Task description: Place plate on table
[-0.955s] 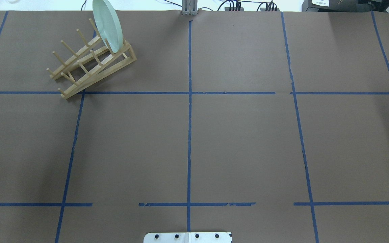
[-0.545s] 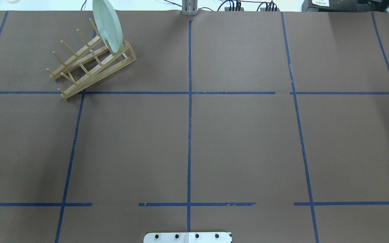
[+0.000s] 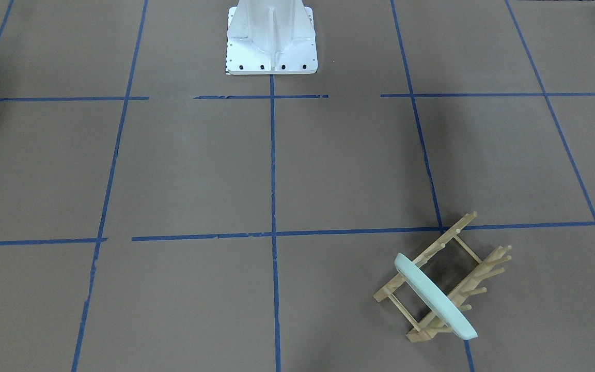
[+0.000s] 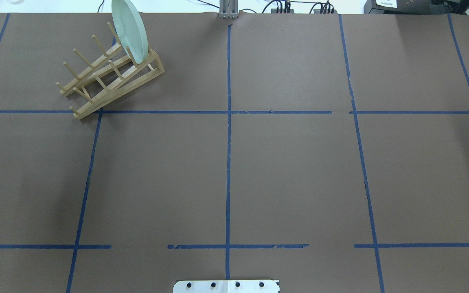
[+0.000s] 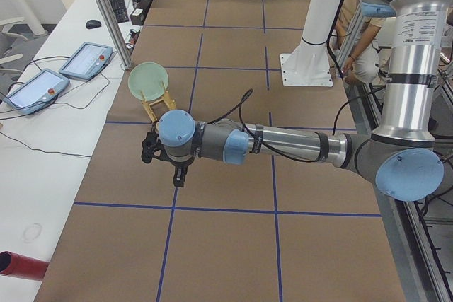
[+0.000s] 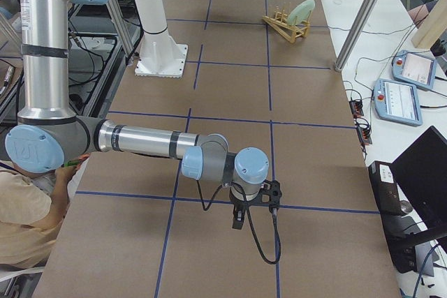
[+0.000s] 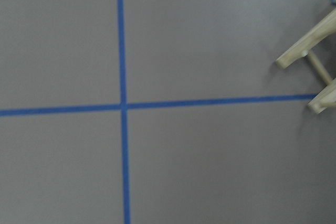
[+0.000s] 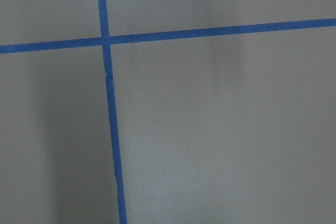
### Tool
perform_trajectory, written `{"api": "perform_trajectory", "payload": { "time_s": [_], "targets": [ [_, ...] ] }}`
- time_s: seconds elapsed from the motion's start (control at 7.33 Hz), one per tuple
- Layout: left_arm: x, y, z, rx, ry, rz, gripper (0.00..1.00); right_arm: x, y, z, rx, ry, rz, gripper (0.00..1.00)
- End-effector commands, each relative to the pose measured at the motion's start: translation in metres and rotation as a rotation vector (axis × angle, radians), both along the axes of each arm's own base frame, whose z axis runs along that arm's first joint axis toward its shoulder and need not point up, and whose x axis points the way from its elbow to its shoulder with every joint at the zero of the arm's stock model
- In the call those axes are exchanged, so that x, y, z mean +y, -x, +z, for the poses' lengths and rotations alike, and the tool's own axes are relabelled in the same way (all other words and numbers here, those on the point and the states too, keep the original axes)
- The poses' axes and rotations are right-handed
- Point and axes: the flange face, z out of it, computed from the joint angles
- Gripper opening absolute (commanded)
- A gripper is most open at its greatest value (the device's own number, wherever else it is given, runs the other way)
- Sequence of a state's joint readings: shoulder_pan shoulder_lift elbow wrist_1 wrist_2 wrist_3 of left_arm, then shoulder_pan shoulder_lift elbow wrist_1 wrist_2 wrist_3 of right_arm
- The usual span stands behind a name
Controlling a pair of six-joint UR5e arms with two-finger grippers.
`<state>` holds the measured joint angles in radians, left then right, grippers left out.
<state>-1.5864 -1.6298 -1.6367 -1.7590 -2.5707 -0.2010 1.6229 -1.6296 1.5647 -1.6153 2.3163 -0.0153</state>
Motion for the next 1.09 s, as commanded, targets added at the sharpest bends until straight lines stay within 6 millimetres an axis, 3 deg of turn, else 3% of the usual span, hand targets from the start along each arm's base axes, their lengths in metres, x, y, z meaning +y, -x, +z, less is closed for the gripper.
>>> {"api": "perform_trajectory", "payload": {
  "time_s": [0.0, 0.27, 0.55, 0.82, 0.95],
  "targets": [
    [-0.048, -0.042, -0.054, 0.119, 0.078, -0.148, 1.00, 0.001, 0.000, 0.000, 0.000, 0.001, 0.000, 1.00],
    [-0.103, -0.121, -0.117, 0.220, 0.227, -0.191, 1.00, 0.001, 0.000, 0.000, 0.000, 0.001, 0.000, 1.00],
    [-0.139, -0.163, -0.170, 0.247, 0.326, -0.357, 1.00, 0.001, 0.000, 0.000, 0.000, 0.001, 0.000, 1.00],
    [-0.135, -0.224, -0.189, 0.420, 0.345, -0.583, 1.00, 0.000, 0.000, 0.000, 0.000, 0.000, 0.000, 1.00],
    [-0.133, -0.238, -0.197, 0.495, 0.361, -0.647, 1.00, 0.001, 0.000, 0.000, 0.000, 0.001, 0.000, 1.00]
  ]
}}
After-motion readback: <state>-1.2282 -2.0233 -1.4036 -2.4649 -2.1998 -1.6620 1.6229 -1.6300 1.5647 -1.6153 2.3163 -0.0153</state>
